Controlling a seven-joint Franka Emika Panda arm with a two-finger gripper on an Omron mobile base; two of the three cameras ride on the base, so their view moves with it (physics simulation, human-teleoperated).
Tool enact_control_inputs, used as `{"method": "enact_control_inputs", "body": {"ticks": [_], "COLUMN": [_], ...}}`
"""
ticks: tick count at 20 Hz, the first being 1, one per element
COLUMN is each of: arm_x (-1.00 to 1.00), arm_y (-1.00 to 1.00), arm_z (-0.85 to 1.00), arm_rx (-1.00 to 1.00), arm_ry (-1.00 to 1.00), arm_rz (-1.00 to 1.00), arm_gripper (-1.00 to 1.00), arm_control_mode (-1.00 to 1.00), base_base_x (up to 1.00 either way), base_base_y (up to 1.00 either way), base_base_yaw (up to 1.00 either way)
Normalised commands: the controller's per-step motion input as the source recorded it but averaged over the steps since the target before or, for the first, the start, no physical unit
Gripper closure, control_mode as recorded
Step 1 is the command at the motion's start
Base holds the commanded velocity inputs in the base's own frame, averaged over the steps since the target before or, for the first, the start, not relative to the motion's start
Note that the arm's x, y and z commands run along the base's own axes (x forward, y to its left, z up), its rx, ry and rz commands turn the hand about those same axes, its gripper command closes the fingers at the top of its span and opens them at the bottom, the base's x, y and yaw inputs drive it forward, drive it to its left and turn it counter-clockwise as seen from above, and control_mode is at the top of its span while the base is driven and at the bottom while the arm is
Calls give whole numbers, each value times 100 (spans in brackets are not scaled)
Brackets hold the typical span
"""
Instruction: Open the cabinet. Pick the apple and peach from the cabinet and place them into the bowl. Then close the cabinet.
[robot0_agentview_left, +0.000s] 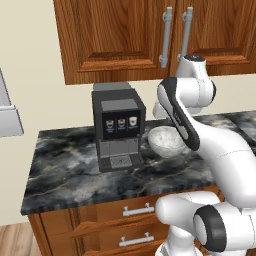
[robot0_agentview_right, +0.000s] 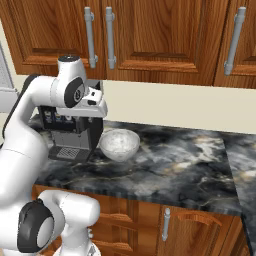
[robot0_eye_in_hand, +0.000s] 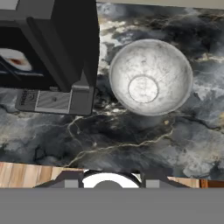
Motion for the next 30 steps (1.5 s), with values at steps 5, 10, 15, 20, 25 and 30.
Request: {"method": "enact_control_inputs", "body": {"ticks": [5, 10, 15, 20, 25, 30], "arm_x": [0, -23, -38, -41, -30, -18], "arm_y": [0, 0, -4, -8, -12, -8], "arm_z": [0, 14, 55, 72, 76, 73], "arm_rx": [0, -1, 0, 0, 0, 0], "arm_ry": [0, -26, -50, -56, -55, -50], "arm_rz": [0, 0, 0, 0, 0, 0], "arm_gripper": [-100, -100, -100, -100, -100, -100], "arm_control_mode": [-100, -100, -100, -100, -100, -100], "base_base_x": [0, 0, 0, 0, 0, 0], "base_base_y": [0, 0, 0, 0, 0, 0], "base_base_yaw": [0, 0, 0, 0, 0, 0]}}
